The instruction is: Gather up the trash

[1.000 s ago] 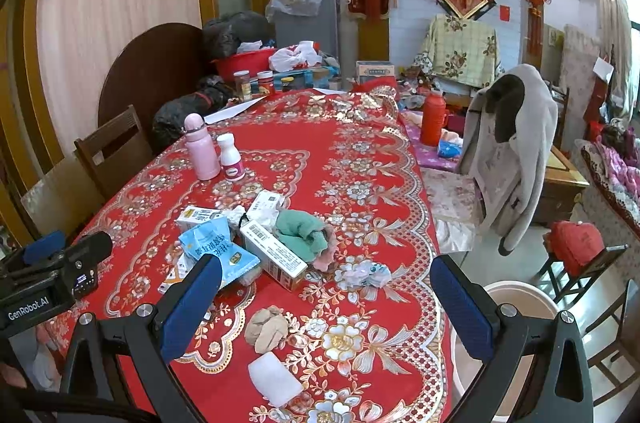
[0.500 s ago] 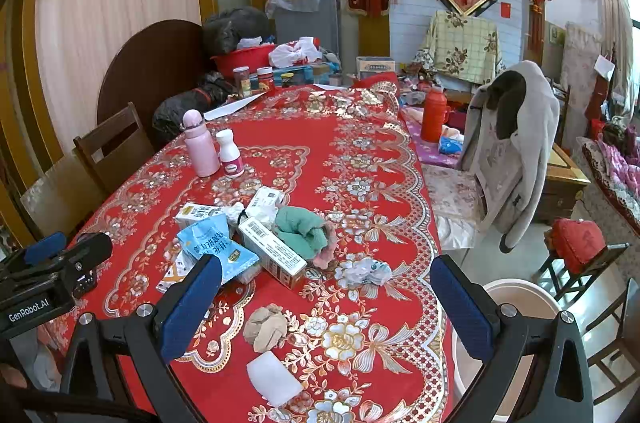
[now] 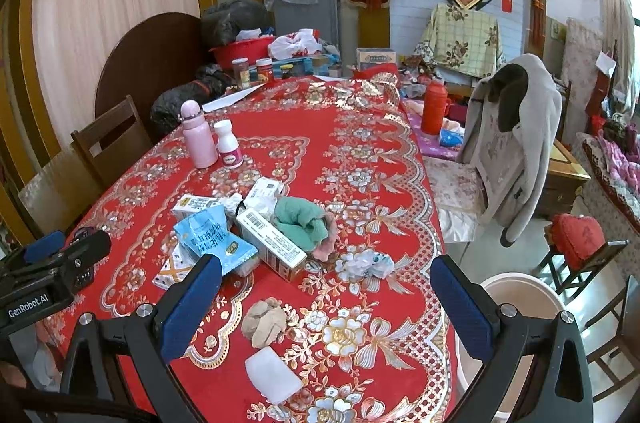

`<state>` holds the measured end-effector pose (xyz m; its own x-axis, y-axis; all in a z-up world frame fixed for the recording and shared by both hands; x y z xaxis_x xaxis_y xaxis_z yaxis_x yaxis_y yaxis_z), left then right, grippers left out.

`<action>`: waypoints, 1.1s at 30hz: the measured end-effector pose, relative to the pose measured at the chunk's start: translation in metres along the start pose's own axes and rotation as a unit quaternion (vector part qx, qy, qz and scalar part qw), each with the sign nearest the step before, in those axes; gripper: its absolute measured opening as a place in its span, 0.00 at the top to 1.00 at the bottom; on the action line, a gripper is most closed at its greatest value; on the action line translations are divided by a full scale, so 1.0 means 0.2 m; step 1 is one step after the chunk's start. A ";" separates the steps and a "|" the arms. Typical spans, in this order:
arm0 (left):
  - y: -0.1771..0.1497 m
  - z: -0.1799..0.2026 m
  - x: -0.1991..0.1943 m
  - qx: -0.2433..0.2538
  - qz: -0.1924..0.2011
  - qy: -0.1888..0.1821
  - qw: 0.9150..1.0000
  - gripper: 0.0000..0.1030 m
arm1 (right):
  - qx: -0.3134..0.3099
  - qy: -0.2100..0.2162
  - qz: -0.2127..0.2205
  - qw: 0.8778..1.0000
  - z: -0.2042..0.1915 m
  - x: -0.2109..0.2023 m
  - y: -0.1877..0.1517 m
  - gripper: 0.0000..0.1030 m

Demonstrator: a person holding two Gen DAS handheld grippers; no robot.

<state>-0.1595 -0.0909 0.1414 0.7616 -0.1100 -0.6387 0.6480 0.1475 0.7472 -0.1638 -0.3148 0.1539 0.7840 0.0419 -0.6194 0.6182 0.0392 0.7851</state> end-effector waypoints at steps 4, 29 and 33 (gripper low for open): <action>-0.01 0.00 0.02 -0.002 -0.006 0.001 1.000 0.01 | -0.005 -0.002 -0.003 1.000 -0.02 0.02 0.01 0.00; -0.04 -0.13 0.23 -0.005 -0.063 0.017 0.998 0.01 | -0.011 0.020 -0.097 0.995 0.00 0.23 -0.20 0.00; -0.08 -0.20 0.30 -0.003 -0.082 0.029 0.996 0.01 | -0.003 0.044 -0.121 0.992 -0.01 0.29 -0.27 0.00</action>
Point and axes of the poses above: each gripper's, at about its wrist camera, not at the fingertips, and x roughly the way its jaws point, z to its right, y to its top, the point moved 5 cm from there along x, roughly the way its jaws point, and after that the axes turned 4 degrees about -x, right-handed, at the moved point
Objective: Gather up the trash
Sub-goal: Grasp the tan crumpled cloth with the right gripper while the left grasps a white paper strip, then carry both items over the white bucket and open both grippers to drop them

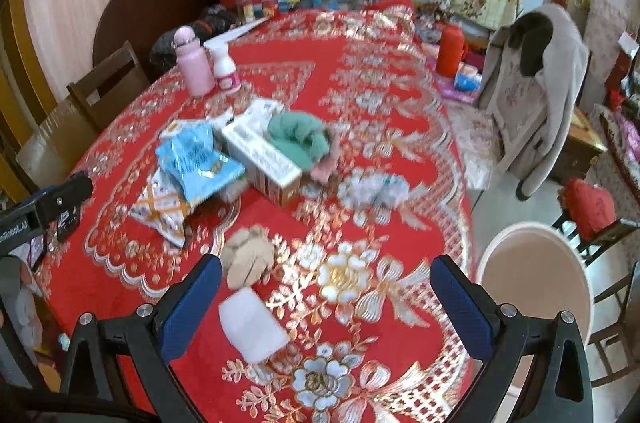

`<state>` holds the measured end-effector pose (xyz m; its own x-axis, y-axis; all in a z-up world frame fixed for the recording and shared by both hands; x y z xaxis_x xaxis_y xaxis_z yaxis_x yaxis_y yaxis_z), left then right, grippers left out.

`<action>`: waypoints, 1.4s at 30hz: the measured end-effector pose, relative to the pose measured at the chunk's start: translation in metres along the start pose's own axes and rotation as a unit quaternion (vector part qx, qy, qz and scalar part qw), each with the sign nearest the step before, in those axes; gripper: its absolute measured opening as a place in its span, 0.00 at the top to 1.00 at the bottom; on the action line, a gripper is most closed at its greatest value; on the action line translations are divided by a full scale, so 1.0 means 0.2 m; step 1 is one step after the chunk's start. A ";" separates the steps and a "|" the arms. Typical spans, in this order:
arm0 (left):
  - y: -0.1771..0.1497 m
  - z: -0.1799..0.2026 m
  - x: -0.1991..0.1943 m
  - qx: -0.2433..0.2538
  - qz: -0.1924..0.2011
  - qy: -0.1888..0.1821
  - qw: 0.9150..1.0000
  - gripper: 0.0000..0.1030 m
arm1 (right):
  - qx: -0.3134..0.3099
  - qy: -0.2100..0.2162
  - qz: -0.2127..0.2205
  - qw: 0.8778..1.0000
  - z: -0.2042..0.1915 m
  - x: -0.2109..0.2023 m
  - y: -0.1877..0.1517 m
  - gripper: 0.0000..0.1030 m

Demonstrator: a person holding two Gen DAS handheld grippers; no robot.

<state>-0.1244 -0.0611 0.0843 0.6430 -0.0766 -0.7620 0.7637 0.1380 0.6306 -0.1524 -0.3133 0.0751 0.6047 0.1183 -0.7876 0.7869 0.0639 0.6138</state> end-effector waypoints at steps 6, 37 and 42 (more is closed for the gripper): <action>-0.01 -0.06 0.11 0.004 -0.023 0.013 1.000 0.01 | 0.021 0.051 -0.030 0.998 -0.06 0.15 0.00 0.08; 0.26 -0.18 0.50 0.032 -0.141 -0.063 0.987 0.95 | 0.019 0.105 -0.089 0.990 -0.29 0.56 0.17 0.67; 0.28 -0.25 0.37 0.005 -0.112 -0.031 0.993 0.96 | -0.004 0.127 -0.073 0.989 -0.28 0.49 0.23 0.67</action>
Point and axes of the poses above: each gripper's, at about its wrist camera, not at the fingertips, and x roughly the way its jaws point, z to its right, y to its top, the point moved 5 cm from there along x, roughly the way its jaws point, and after that the axes turned 4 degrees about -x, right-handed, at the moved point
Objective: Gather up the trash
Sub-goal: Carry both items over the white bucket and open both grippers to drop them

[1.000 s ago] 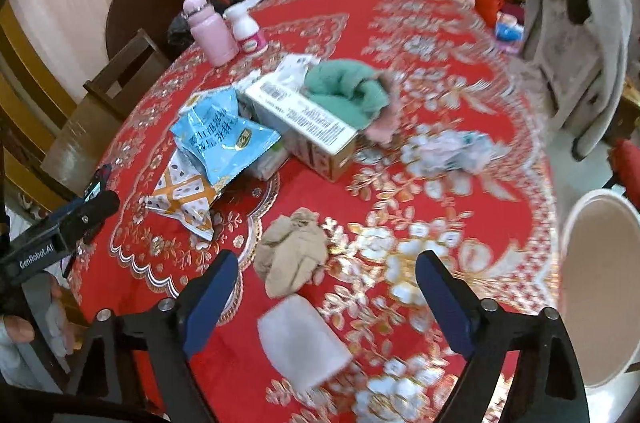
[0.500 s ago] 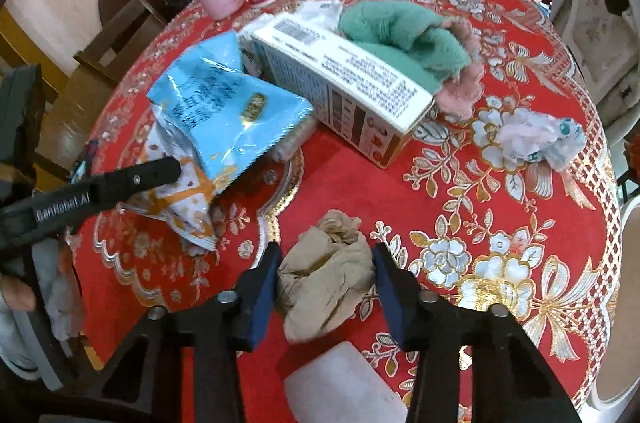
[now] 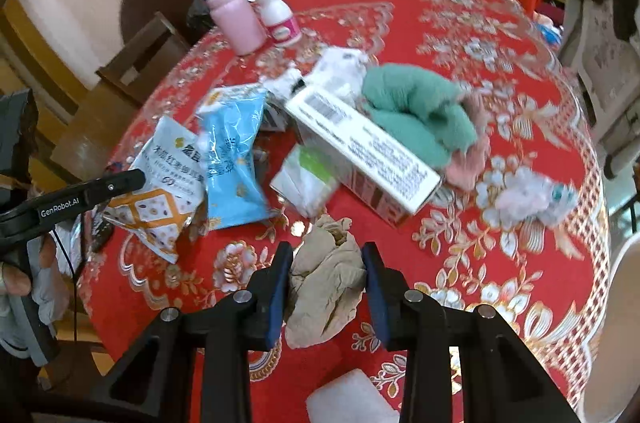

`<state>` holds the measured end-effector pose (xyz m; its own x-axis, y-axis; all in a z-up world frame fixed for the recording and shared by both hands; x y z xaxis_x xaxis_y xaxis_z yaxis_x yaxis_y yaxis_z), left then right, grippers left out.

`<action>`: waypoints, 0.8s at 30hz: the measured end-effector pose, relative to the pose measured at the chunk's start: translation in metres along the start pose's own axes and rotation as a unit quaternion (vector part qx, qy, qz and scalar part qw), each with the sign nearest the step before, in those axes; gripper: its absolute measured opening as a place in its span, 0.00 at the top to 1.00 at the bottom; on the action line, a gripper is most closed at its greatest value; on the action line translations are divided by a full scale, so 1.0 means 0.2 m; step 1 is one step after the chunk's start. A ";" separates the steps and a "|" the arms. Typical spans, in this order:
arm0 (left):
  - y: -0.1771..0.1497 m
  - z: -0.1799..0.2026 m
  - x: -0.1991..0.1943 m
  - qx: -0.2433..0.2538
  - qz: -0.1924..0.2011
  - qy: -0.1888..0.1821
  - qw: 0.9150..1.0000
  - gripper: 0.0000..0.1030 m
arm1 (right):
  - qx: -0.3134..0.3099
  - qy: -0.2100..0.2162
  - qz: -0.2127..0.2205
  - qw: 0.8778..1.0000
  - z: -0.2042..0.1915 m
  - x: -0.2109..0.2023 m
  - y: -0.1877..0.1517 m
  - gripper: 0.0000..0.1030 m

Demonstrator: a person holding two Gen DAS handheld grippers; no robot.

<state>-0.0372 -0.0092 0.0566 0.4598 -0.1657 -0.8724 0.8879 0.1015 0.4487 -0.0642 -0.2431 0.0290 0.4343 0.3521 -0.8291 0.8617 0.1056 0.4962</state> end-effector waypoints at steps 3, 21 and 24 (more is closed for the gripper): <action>0.00 0.03 -0.12 -0.014 0.023 0.001 1.000 0.96 | -0.011 0.014 0.006 1.000 0.01 -0.05 0.01 0.67; -0.05 1.04 -0.20 0.087 0.018 -0.144 0.986 0.96 | 0.047 -0.048 0.044 0.997 0.57 -0.44 -0.13 0.67; -0.09 1.25 -0.15 0.116 0.006 -0.164 0.980 0.96 | 0.079 -0.070 0.050 0.993 0.73 -0.52 -0.20 0.67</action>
Point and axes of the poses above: each gripper's, at about its wrist camera, not at the fingertips, and x roughly the way its jaws point, z to its right, y to its top, the point moved 5 cm from there along x, roughly the way its jaws point, and after that the axes turned 4 degrees about -x, right-handed, at the moved point
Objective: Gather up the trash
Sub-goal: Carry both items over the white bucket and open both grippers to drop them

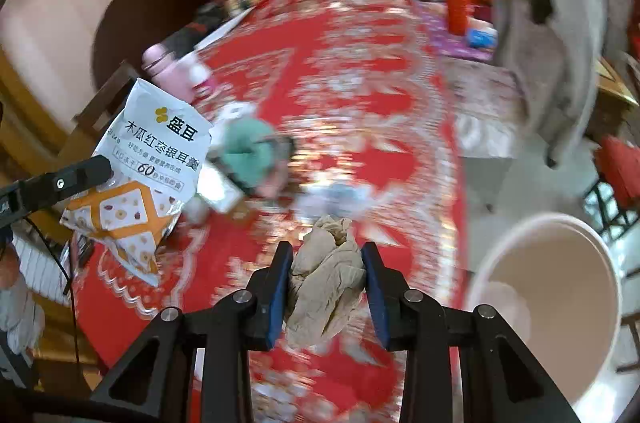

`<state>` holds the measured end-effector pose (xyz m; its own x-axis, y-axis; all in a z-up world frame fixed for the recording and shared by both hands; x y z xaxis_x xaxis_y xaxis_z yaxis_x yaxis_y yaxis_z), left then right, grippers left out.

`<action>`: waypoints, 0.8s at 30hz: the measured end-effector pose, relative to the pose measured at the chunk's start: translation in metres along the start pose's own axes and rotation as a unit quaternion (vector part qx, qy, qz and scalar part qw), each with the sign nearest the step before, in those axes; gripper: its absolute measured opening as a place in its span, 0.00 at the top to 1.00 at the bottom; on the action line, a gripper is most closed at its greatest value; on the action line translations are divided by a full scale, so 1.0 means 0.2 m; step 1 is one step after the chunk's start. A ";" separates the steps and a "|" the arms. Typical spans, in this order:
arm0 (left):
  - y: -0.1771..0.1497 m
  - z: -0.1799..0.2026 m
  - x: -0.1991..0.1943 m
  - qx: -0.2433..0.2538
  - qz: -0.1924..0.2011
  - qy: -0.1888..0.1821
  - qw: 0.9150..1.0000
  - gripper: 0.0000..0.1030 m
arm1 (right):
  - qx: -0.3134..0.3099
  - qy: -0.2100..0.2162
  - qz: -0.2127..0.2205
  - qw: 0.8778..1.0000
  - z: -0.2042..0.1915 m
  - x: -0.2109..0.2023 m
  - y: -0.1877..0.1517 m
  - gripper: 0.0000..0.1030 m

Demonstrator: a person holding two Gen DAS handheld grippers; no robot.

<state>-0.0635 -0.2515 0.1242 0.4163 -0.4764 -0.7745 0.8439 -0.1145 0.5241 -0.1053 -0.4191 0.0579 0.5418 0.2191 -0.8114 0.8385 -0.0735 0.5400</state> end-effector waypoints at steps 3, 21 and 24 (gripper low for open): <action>0.01 0.20 0.11 0.025 -0.016 -0.026 0.999 0.96 | 0.031 -0.022 0.004 0.999 0.16 -0.07 -0.05 0.67; -0.21 0.86 0.51 0.101 -0.085 -0.065 0.989 0.96 | 0.158 -0.108 -0.010 0.981 0.86 -0.27 -0.36 0.67; -0.24 0.90 0.56 0.104 -0.089 -0.064 0.988 0.96 | 0.165 -0.113 -0.014 0.980 0.91 -0.27 -0.38 0.67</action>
<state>-0.1185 -0.4562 0.0765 0.2092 -0.5373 -0.8171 0.8070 -0.3771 0.4545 -0.1880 -0.6016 0.0195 0.4861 0.0079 -0.8739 0.8063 -0.3897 0.4449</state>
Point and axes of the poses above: each gripper's, at about its wrist camera, not at the fingertips, and x roughly the way its jaws point, z to its right, y to its top, the point moved 5 cm from there along x, roughly the way its jaws point, and after that the axes turned 4 degrees about -x, right-handed, at the moved point
